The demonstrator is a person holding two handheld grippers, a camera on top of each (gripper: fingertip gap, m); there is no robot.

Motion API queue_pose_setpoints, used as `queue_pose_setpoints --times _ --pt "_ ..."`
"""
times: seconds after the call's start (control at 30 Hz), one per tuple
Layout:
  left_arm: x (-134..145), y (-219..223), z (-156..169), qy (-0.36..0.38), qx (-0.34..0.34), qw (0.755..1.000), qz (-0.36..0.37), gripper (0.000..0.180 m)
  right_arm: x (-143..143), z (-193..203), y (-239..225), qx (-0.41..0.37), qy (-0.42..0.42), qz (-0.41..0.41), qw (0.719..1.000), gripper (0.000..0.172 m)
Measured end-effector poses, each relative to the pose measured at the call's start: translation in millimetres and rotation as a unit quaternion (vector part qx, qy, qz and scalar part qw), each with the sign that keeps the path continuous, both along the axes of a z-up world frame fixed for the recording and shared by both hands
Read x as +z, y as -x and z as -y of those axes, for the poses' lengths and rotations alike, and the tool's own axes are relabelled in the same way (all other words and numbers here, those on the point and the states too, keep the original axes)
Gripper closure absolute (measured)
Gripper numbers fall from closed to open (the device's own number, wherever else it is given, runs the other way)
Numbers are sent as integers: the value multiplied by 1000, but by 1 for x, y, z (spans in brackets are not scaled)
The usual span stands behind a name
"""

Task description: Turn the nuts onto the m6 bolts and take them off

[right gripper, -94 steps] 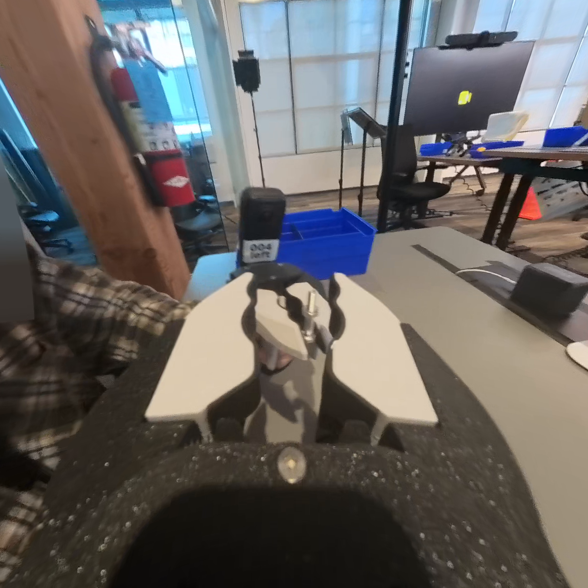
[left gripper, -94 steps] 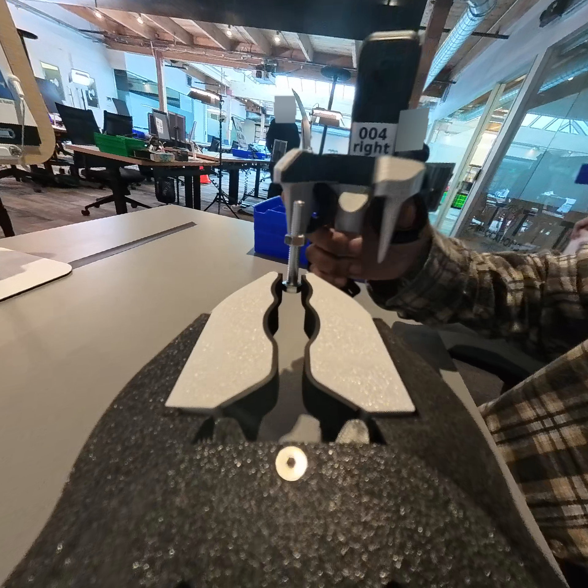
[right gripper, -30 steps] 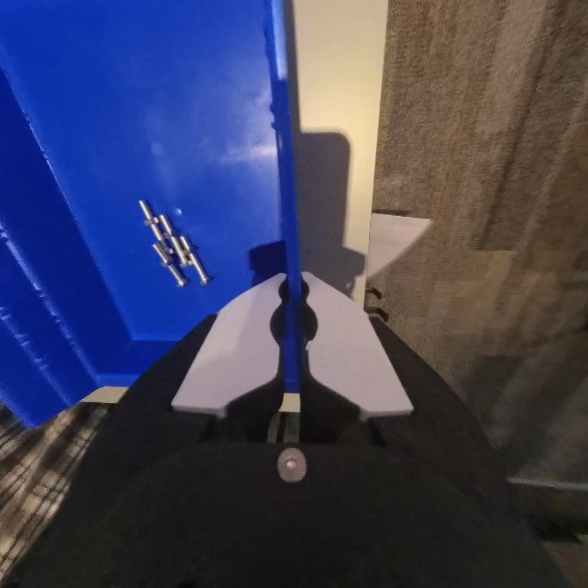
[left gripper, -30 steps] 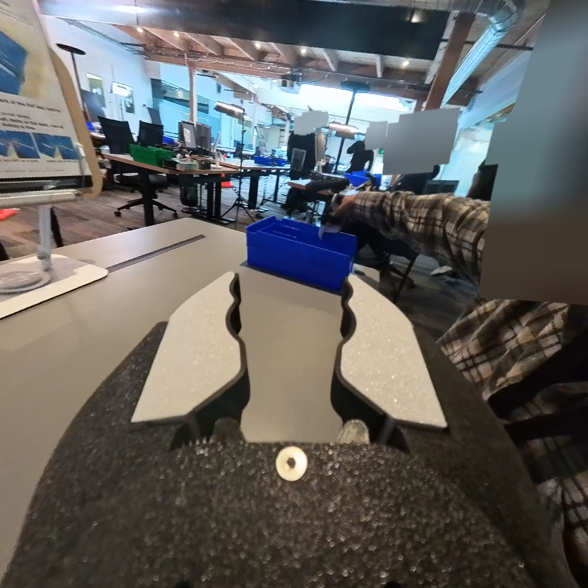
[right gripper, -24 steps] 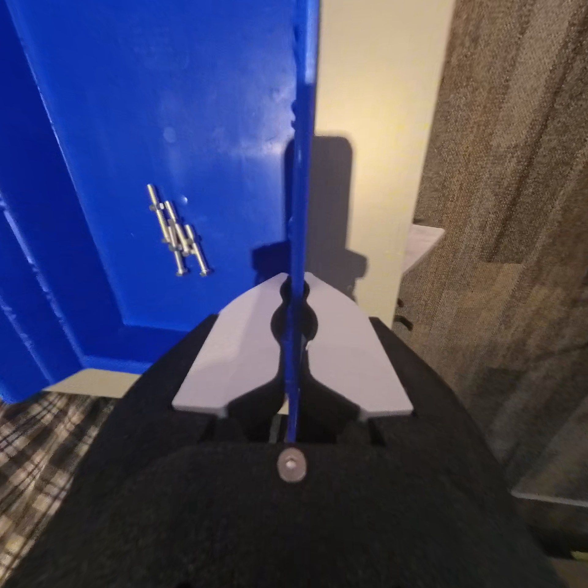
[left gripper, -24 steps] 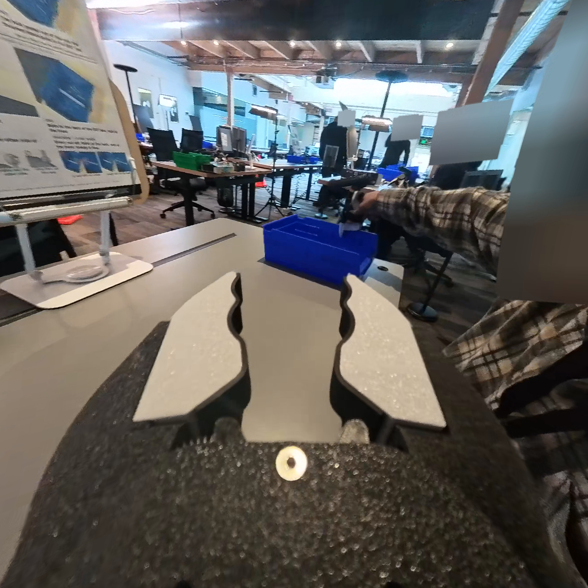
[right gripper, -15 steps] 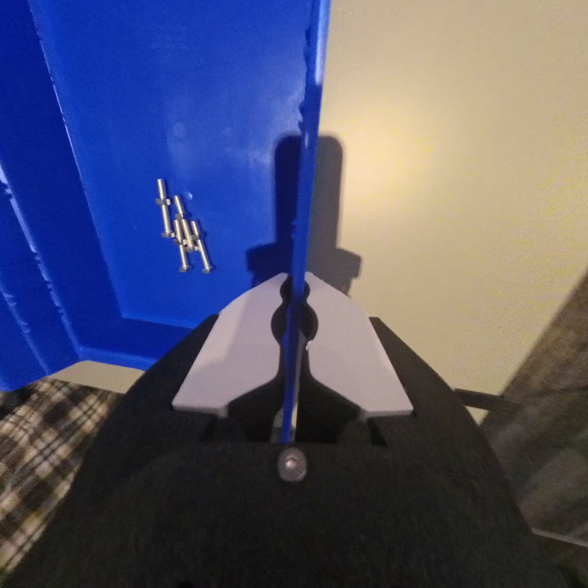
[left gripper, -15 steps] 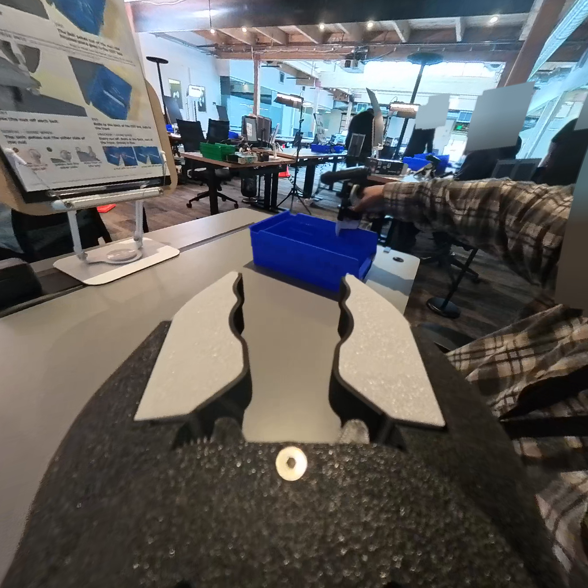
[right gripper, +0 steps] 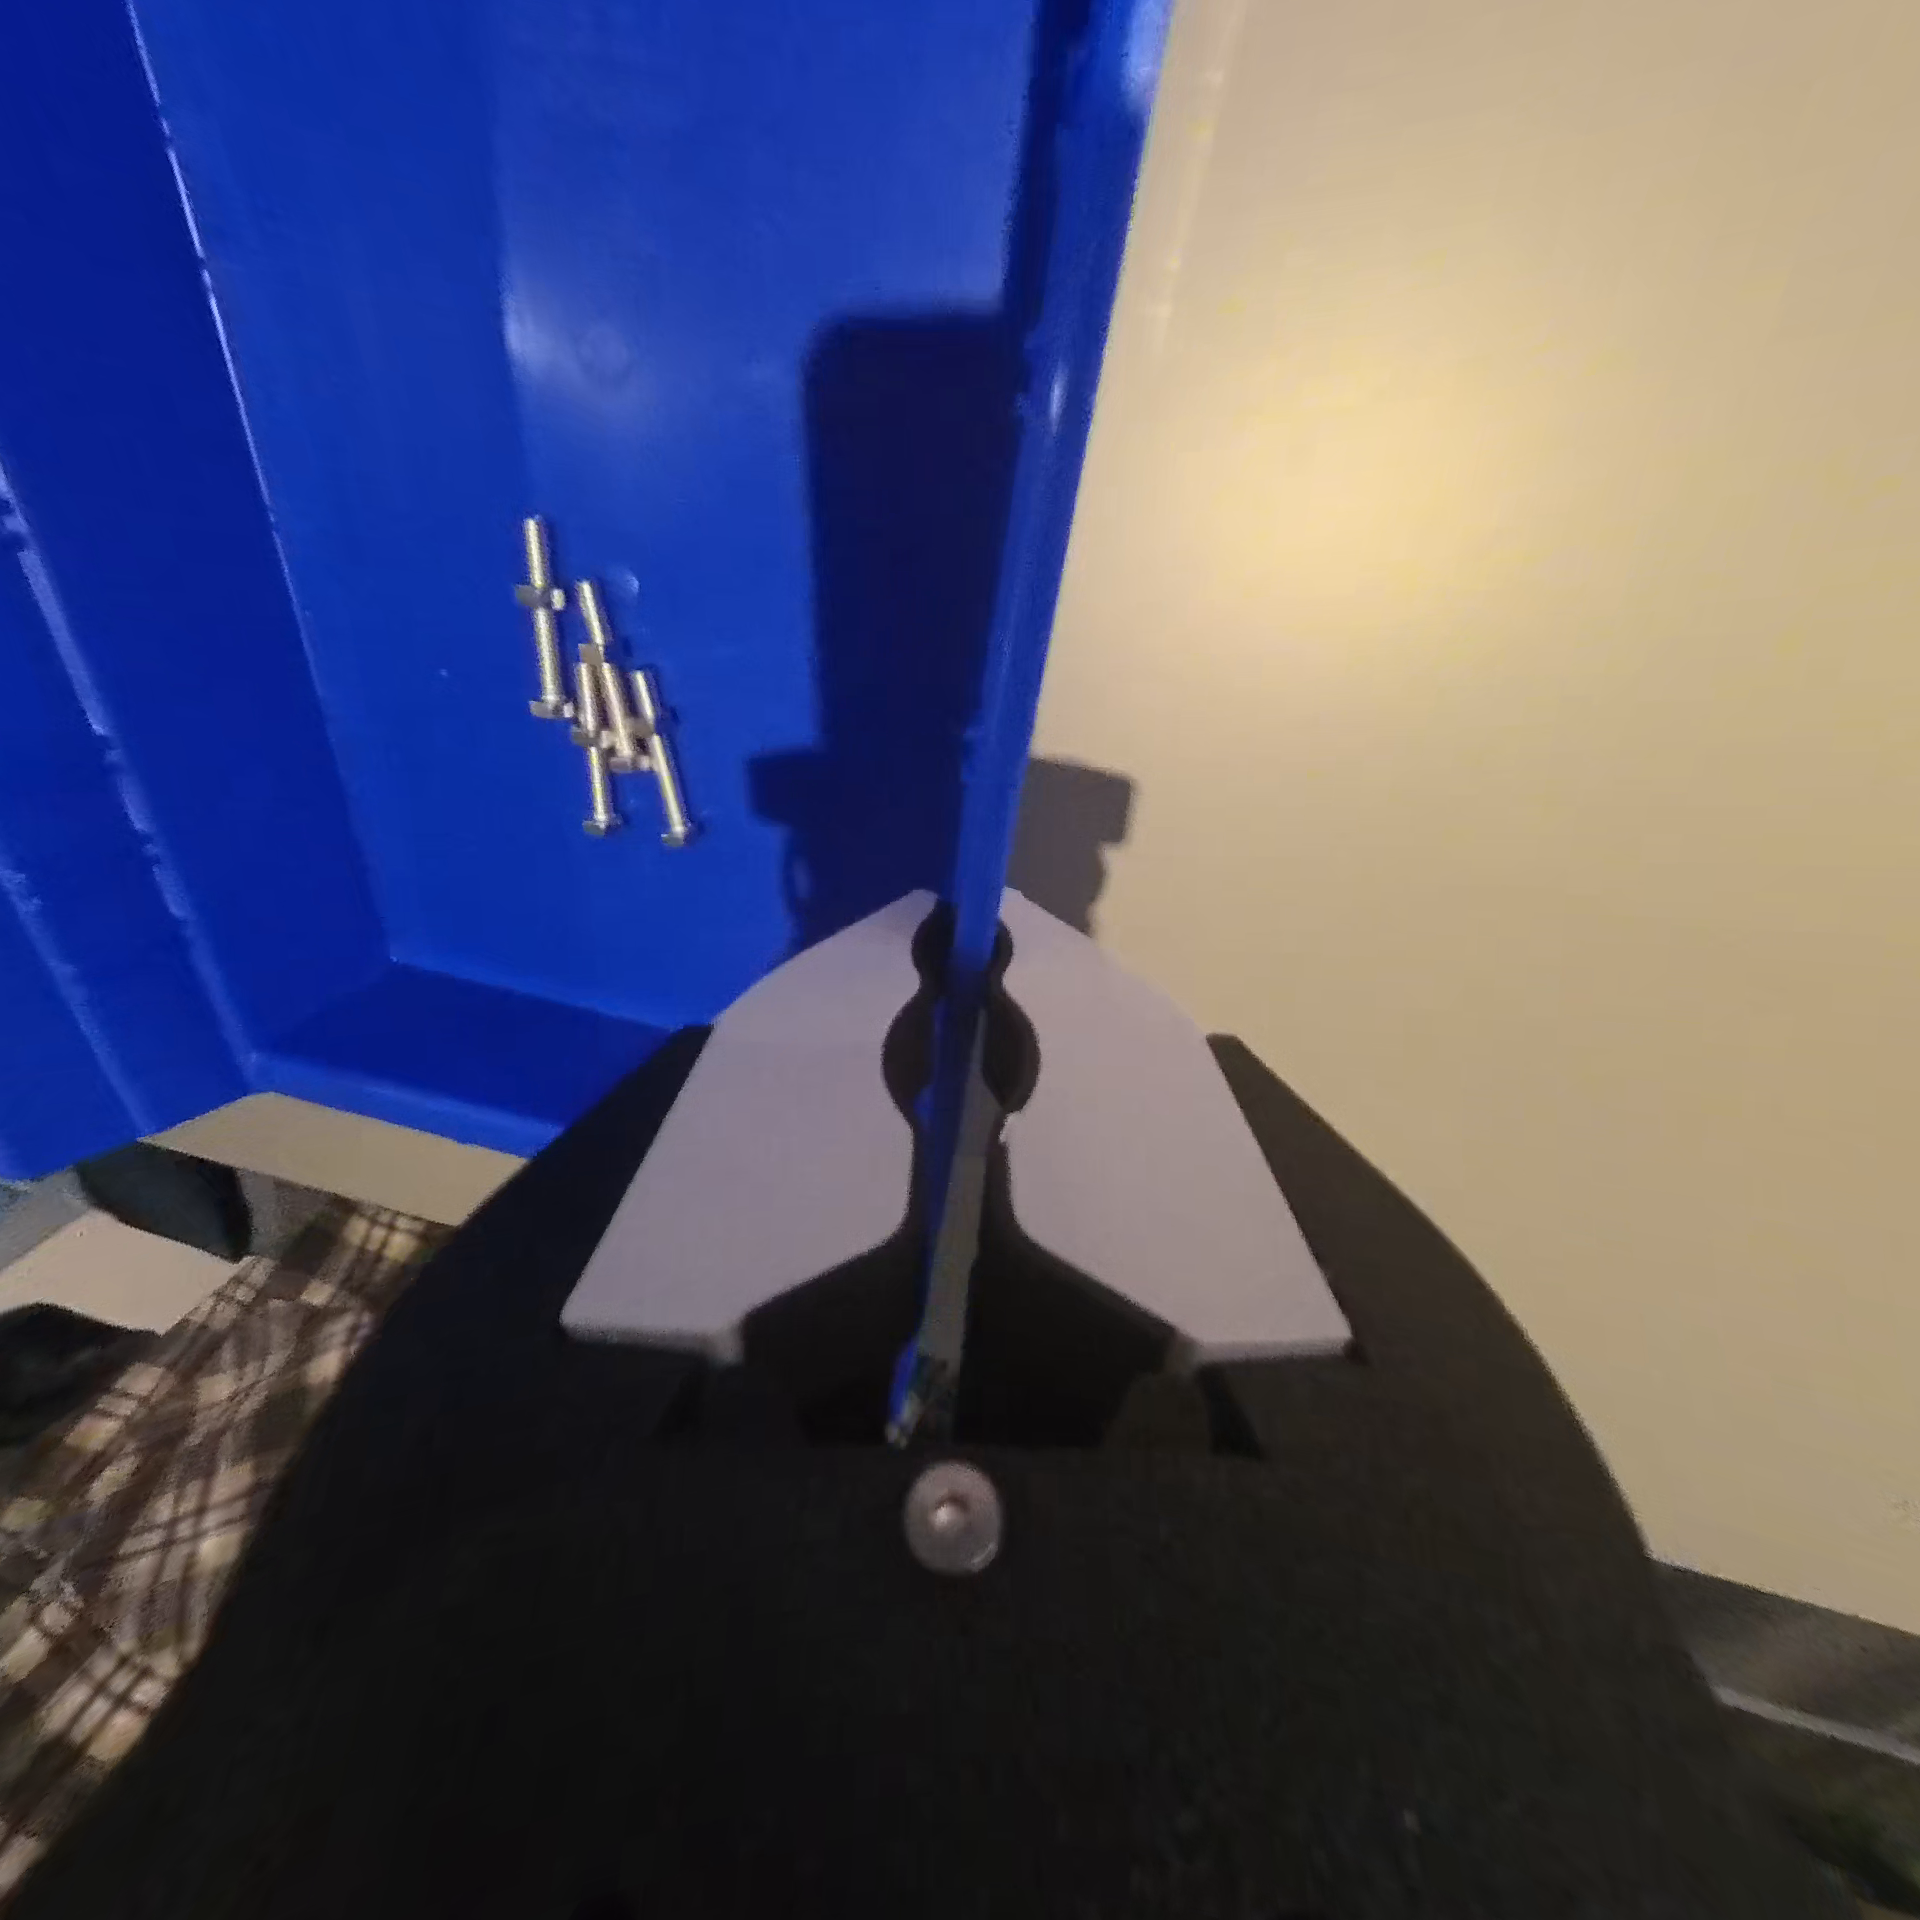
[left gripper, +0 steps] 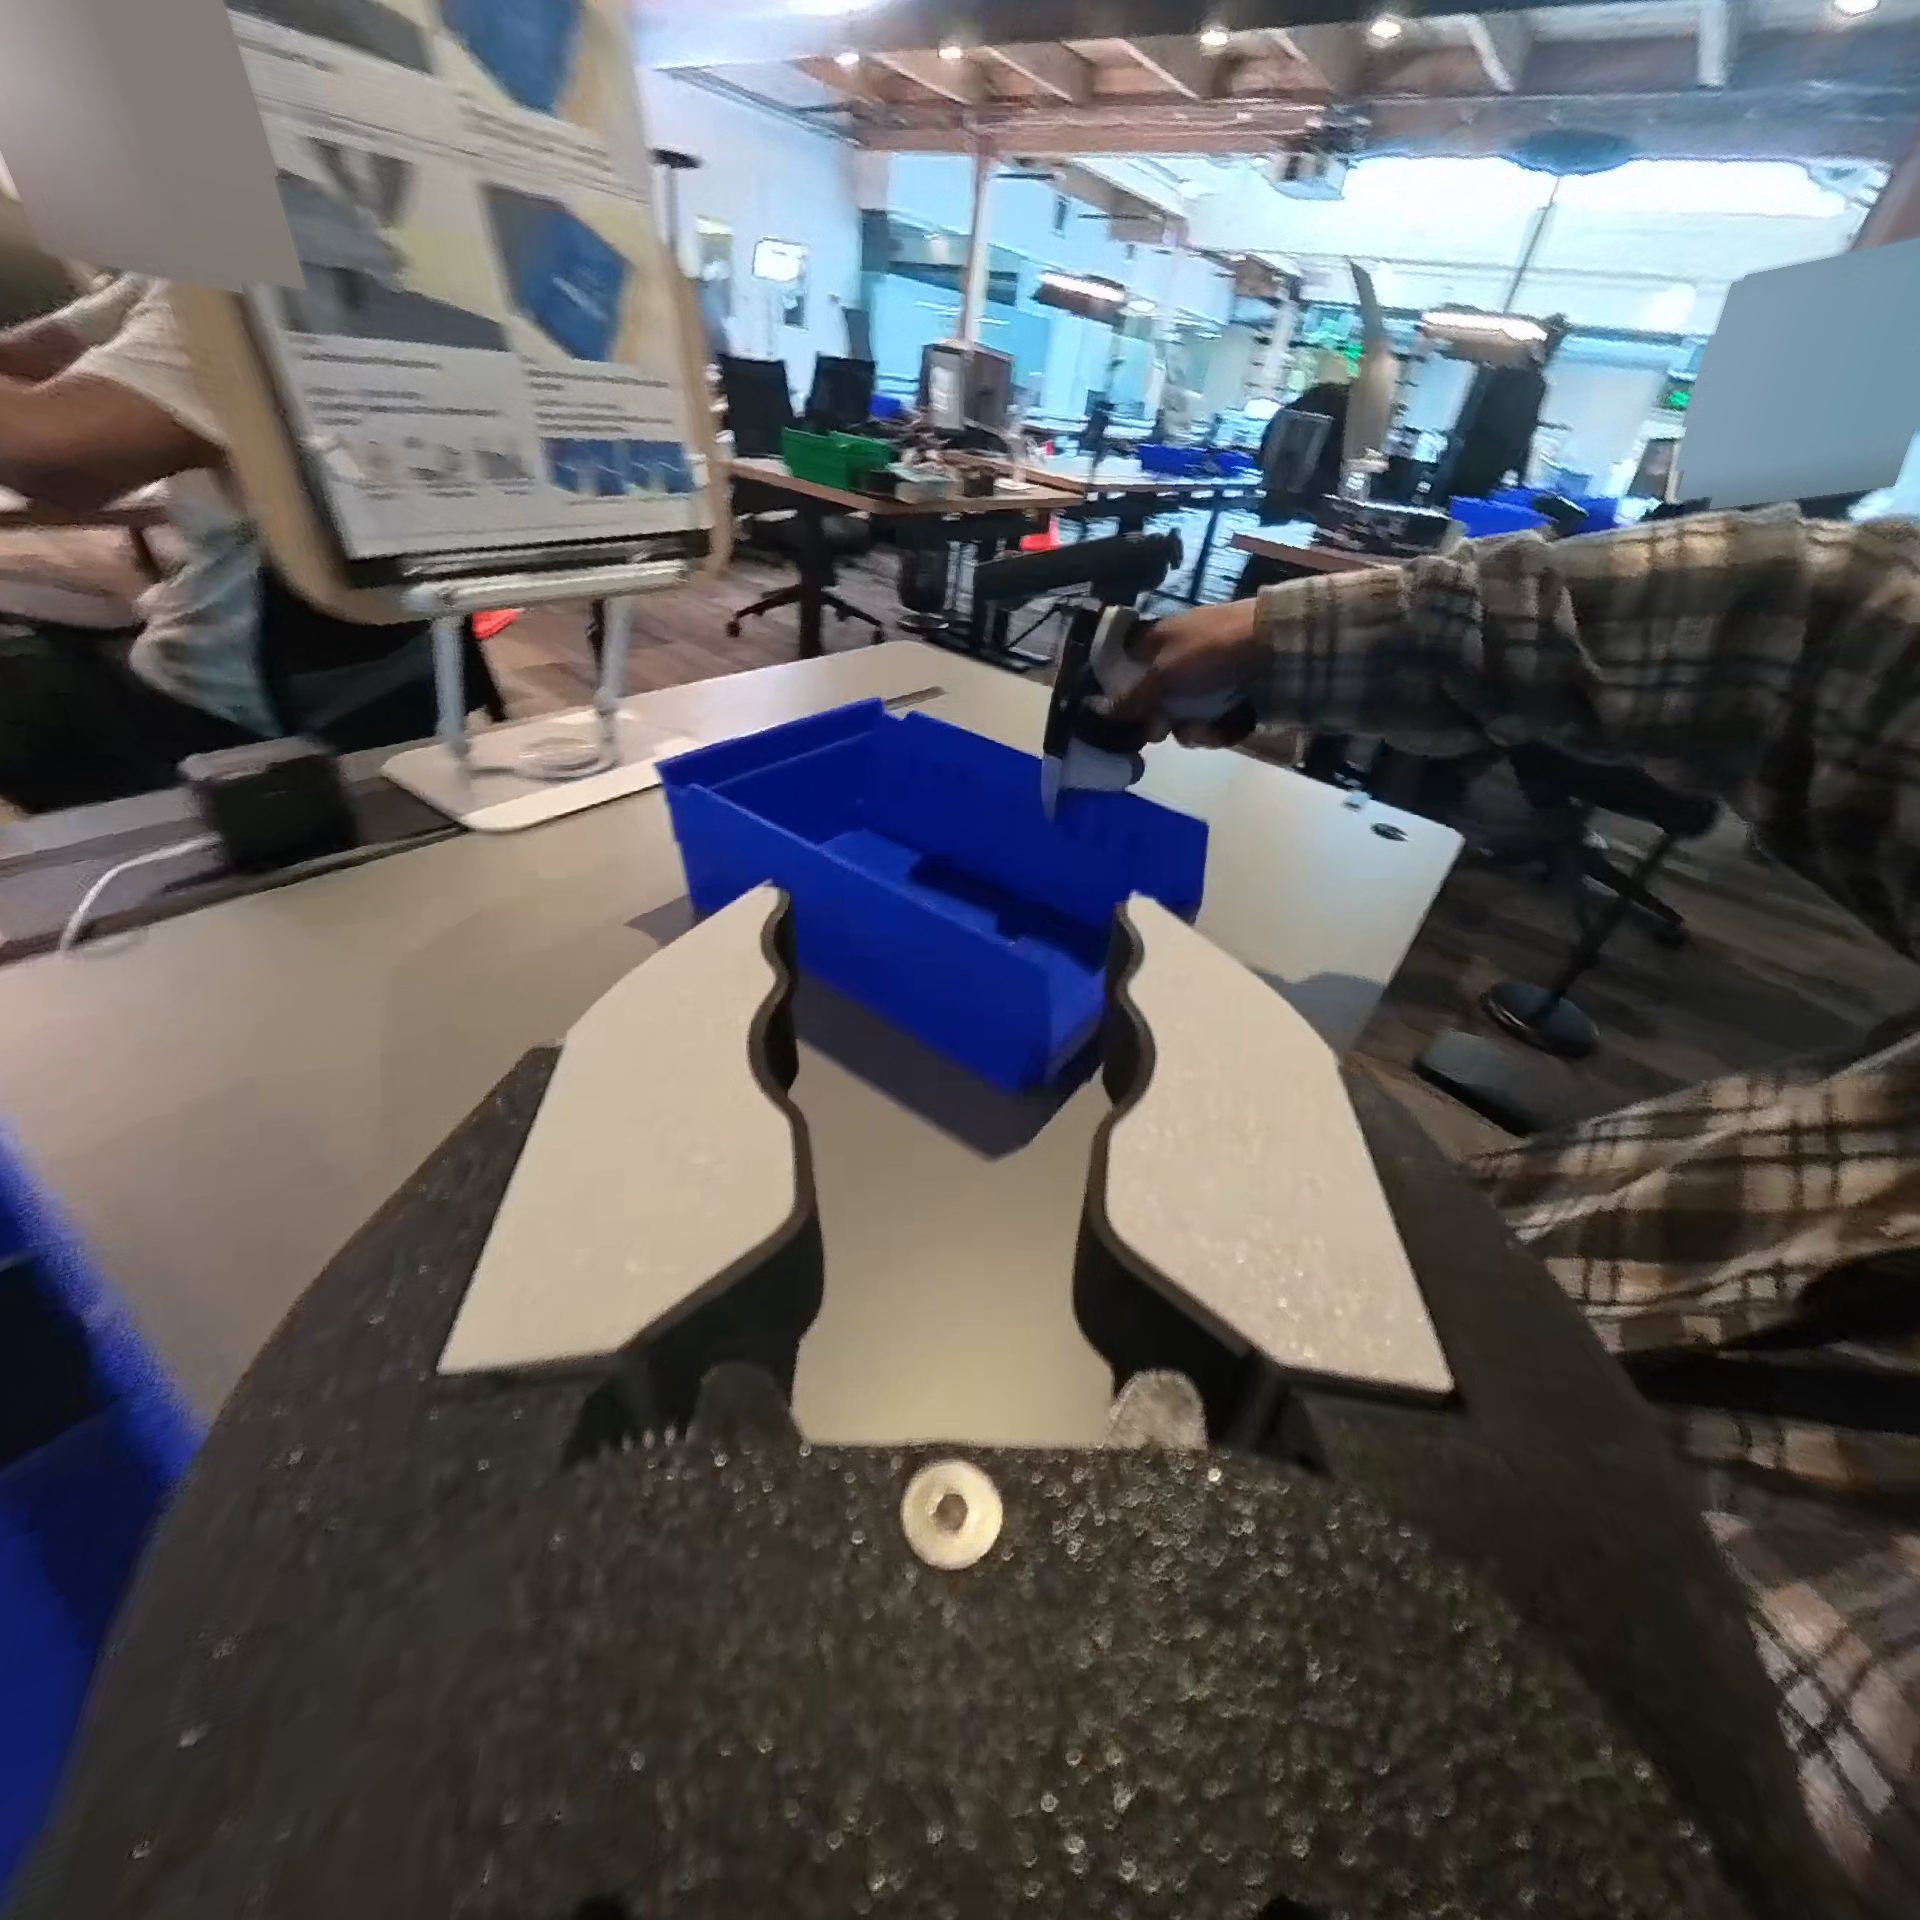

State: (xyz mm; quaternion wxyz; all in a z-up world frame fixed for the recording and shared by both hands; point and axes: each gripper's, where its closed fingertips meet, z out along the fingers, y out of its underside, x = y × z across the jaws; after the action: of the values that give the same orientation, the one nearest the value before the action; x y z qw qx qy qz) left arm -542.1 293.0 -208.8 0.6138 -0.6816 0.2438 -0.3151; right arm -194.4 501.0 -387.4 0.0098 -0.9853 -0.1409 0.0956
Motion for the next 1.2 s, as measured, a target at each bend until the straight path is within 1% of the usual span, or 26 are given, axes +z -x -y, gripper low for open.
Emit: queue_pose_setpoints --times 0.17,0.3,0.47,0.6,0.63,0.67,0.73,0.77,0.8,0.87,0.93,0.97,1.07,1.1,1.13,1.2 --pt "-5 31 -5 26 34 999 6 123 -1 4 69 14 7 -10 1000 168" --pt "-10 54 -12 49 67 997 -10 122 -1 7 113 -1 16 -6 1000 168" --pt "-10 68 -17 56 85 995 -23 122 0 11 152 -10 23 -12 1000 168" --pt "-12 73 -22 63 92 993 -30 120 1 14 170 -26 32 -36 998 167" --pt "-13 77 -24 66 98 992 -33 119 4 15 171 -23 33 -49 998 164" --pt "-14 83 -27 71 107 991 -38 118 8 13 169 -17 24 -59 998 147" --pt "-14 104 -36 84 137 985 -55 113 24 8 158 4 0 -93 996 118" --pt "-14 120 -42 94 162 980 -73 109 36 8 153 12 -12 -129 991 110" --pt "-14 141 -50 105 192 971 -96 105 49 9 146 18 -32 -161 986 110" --pt "-15 190 -69 141 260 944 -146 96 72 16 125 33 -72 -211 974 110" --pt "-23 238 -86 203 307 910 -189 93 86 29 100 52 -113 -238 963 112" --pt "-30 260 -93 243 326 890 -207 88 90 38 87 56 -124 -248 959 112" --pt "-66 306 -106 374 346 828 -232 80 95 66 56 63 -141 -288 945 114" --pt "-80 319 -107 414 353 805 -236 74 94 73 45 61 -149 -294 942 114" --pt "-93 329 -108 451 357 783 -237 69 92 80 36 60 -156 -299 939 115" --pt "-115 343 -108 502 364 749 -232 68 86 93 20 62 -160 -309 936 118"
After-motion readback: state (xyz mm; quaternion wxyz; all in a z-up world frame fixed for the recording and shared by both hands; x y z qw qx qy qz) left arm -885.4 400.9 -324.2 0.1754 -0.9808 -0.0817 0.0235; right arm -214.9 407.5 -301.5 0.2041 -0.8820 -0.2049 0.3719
